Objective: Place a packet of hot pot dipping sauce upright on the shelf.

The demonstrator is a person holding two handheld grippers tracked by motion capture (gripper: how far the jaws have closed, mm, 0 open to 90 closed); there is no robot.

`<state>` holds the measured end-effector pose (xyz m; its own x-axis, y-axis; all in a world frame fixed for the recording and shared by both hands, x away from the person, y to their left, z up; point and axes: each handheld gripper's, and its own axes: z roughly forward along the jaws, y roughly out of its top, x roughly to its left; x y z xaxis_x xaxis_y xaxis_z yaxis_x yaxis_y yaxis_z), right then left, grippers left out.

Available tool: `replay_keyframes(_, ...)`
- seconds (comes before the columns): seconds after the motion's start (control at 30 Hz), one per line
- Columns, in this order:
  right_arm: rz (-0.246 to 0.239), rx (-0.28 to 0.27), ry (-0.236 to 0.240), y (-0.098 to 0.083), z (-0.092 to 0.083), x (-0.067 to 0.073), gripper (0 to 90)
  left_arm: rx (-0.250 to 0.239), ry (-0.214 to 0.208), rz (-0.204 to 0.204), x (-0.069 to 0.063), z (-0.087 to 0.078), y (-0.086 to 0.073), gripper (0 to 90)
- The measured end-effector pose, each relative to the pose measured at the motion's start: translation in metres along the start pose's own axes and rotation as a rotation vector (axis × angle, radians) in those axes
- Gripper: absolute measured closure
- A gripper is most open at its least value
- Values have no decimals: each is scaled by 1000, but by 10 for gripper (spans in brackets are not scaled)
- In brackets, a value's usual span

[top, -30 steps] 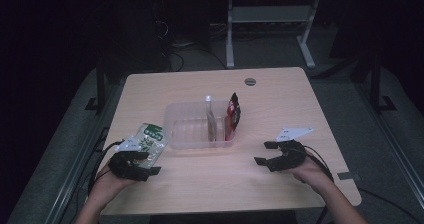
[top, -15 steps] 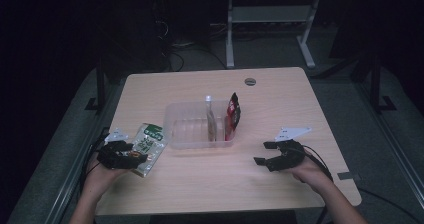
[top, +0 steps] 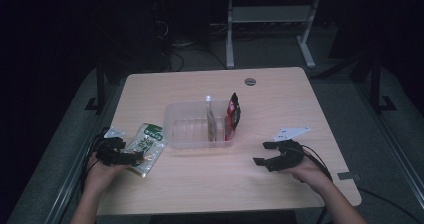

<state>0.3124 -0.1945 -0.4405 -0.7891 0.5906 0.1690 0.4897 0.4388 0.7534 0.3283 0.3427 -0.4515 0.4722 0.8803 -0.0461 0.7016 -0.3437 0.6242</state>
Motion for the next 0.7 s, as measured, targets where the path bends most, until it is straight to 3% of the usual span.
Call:
replay_keyframes(0.07,1,-2,-1,0,0,0,260,22,-9,-1,-2,4,0,131)
replay_keyframes(0.17,-1,-3,-2,0,-1,0,260,19,-38,-38,-2,7,-3,131)
replay_keyframes(0.33,5,0,-4,1,-1,0,260,13,-33,-23,-4,6,-6,137)
replay_keyframes(0.5,4,-2,-5,1,-1,0,261,17,-13,-26,-6,4,-5,242)
replay_keyframes(0.7,-3,0,-8,1,-1,0,263,3,-2,-63,-1,-1,-7,500)
